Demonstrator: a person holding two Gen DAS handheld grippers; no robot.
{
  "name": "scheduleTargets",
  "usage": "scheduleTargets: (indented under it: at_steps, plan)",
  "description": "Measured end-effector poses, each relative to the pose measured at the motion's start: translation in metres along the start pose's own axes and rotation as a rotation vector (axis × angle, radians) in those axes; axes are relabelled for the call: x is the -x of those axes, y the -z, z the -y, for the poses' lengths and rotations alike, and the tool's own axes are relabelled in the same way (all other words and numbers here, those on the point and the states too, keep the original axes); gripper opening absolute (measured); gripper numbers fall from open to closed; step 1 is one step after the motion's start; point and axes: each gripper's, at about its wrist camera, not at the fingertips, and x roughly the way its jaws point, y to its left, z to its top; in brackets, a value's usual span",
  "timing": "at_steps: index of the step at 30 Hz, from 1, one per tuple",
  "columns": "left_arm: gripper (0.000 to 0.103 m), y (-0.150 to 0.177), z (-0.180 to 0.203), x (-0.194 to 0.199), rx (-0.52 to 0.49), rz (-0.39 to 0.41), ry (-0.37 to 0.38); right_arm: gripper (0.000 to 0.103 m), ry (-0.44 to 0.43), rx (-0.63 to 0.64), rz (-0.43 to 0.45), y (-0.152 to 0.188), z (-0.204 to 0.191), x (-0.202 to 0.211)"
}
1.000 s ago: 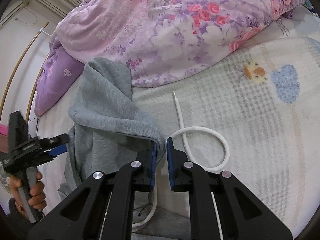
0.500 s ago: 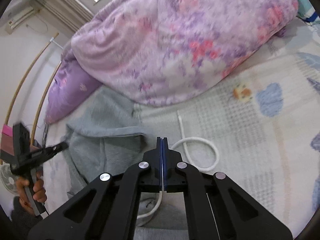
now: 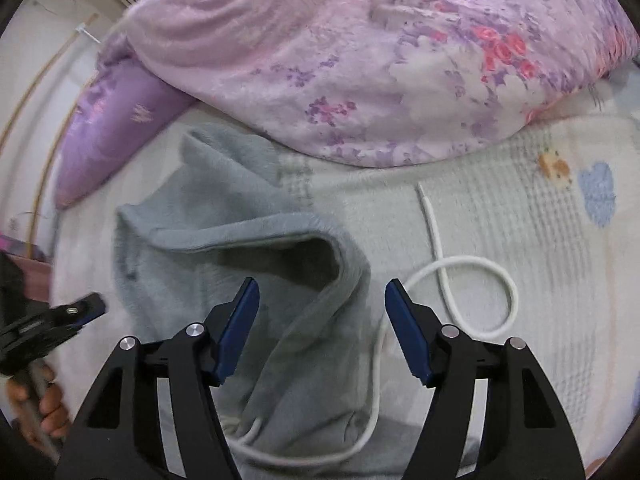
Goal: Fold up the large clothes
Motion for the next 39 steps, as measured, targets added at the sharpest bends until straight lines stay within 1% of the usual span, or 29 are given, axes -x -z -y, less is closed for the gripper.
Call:
scheduleTargets:
  at_steps: [2, 3, 4, 5, 6, 7, 8, 9, 11, 13, 15, 17, 18, 19, 21, 22, 24, 26, 27, 28, 29, 30, 31, 32, 34, 36, 37, 38, 39]
  plan:
    - [0.05, -0.005, 0.005, -0.014, 0.001, -0.009, -0.002, 0.017, -0.026, 0.005, -0.019, 0.0, 0.001, -0.008]
    - [0.05, -0.009, 0.005, -0.023, 0.024, -0.023, 0.006, 0.012, -0.028, 0.009, -0.025, 0.0, 0.002, -0.009]
    - [0.05, -0.012, 0.004, -0.031, 0.037, -0.032, 0.007, 0.01, -0.036, 0.011, -0.026, 0.002, 0.005, -0.009]
    - [0.048, -0.016, 0.002, -0.037, 0.04, -0.032, -0.013, 0.009, -0.043, 0.011, -0.018, 0.003, 0.009, -0.007]
    - [0.042, -0.018, 0.002, -0.042, 0.034, -0.03, -0.044, 0.009, -0.045, 0.012, -0.013, 0.004, 0.011, -0.005]
    - [0.005, -0.02, 0.002, -0.049, 0.012, -0.036, -0.092, 0.008, -0.052, 0.011, -0.002, 0.005, 0.015, -0.001]
    - [0.006, -0.021, 0.001, -0.053, -0.01, -0.052, -0.128, 0.008, -0.056, 0.012, 0.011, 0.006, 0.019, 0.004]
    - [0.006, -0.021, 0.001, -0.05, -0.024, -0.048, -0.133, 0.007, -0.063, 0.013, 0.029, 0.006, 0.023, 0.011]
    - [0.006, -0.017, 0.001, -0.03, -0.065, -0.009, -0.102, 0.007, -0.094, 0.004, 0.067, 0.008, 0.033, 0.034]
    - [0.006, -0.007, -0.004, 0.01, -0.109, 0.05, -0.06, 0.007, -0.13, 0.0, 0.112, 0.014, 0.041, 0.057]
    - [0.006, 0.005, -0.02, 0.037, -0.097, 0.069, -0.04, 0.007, -0.142, -0.035, 0.144, 0.024, 0.062, 0.077]
    - [0.006, 0.017, -0.041, 0.041, -0.077, 0.054, -0.073, 0.007, -0.123, -0.091, 0.116, 0.033, 0.083, 0.07]
    - [0.006, 0.023, -0.056, 0.033, -0.055, 0.03, -0.099, 0.007, -0.117, -0.125, 0.087, 0.038, 0.096, 0.06]
    - [0.006, 0.029, -0.068, 0.022, -0.024, -0.004, -0.107, 0.007, -0.117, -0.177, 0.032, 0.047, 0.111, 0.041]
    - [0.006, 0.04, -0.091, -0.003, 0.037, -0.068, -0.115, 0.007, -0.071, -0.182, -0.052, 0.062, 0.124, 0.005]
    - [0.006, 0.043, -0.096, -0.01, 0.06, -0.075, -0.11, 0.006, -0.079, -0.188, -0.03, 0.065, 0.128, 0.003]
    - [0.007, 0.044, -0.103, -0.015, 0.111, -0.062, -0.082, 0.009, -0.087, -0.215, -0.02, 0.065, 0.127, 0.006]
    - [0.011, 0.04, -0.104, -0.012, 0.125, -0.07, -0.065, 0.022, -0.085, -0.194, -0.04, 0.062, 0.122, 0.01]
    - [0.014, 0.039, -0.104, -0.008, 0.126, -0.075, -0.049, 0.025, -0.067, -0.175, -0.059, 0.06, 0.119, 0.014]
    - [0.021, 0.038, -0.104, 0.001, 0.115, -0.085, -0.034, 0.034, -0.037, -0.156, -0.073, 0.058, 0.116, 0.02]
    - [0.037, 0.038, -0.102, 0.01, 0.099, -0.091, -0.017, 0.05, -0.018, -0.138, -0.08, 0.056, 0.112, 0.025]
    - [0.046, 0.038, -0.101, 0.017, 0.089, -0.097, -0.006, 0.056, 0.002, -0.116, -0.072, 0.054, 0.108, 0.037]
    - [0.059, 0.038, -0.1, 0.03, 0.078, -0.092, 0.013, 0.06, 0.008, -0.097, -0.061, 0.053, 0.105, 0.045]
    - [0.062, 0.038, -0.097, 0.042, 0.053, -0.089, 0.028, 0.06, 0.011, -0.072, -0.052, 0.052, 0.102, 0.055]
    - [0.063, 0.035, -0.092, 0.063, 0.001, -0.066, 0.029, 0.061, 0.034, -0.002, -0.03, 0.044, 0.089, 0.074]
    - [0.068, 0.026, -0.091, 0.072, 0.008, -0.02, 0.029, 0.066, -0.007, 0.051, 0.005, 0.038, 0.076, 0.083]
    - [0.069, 0.023, -0.086, 0.07, 0.017, -0.015, 0.04, 0.07, -0.027, 0.07, 0.012, 0.032, 0.069, 0.081]
    - [0.069, 0.015, -0.081, 0.062, 0.025, -0.022, 0.057, 0.07, -0.038, 0.09, 0.019, 0.025, 0.057, 0.076]
    - [0.069, 0.008, -0.072, 0.051, 0.032, -0.024, 0.055, 0.07, -0.057, 0.124, 0.015, 0.014, 0.04, 0.065]
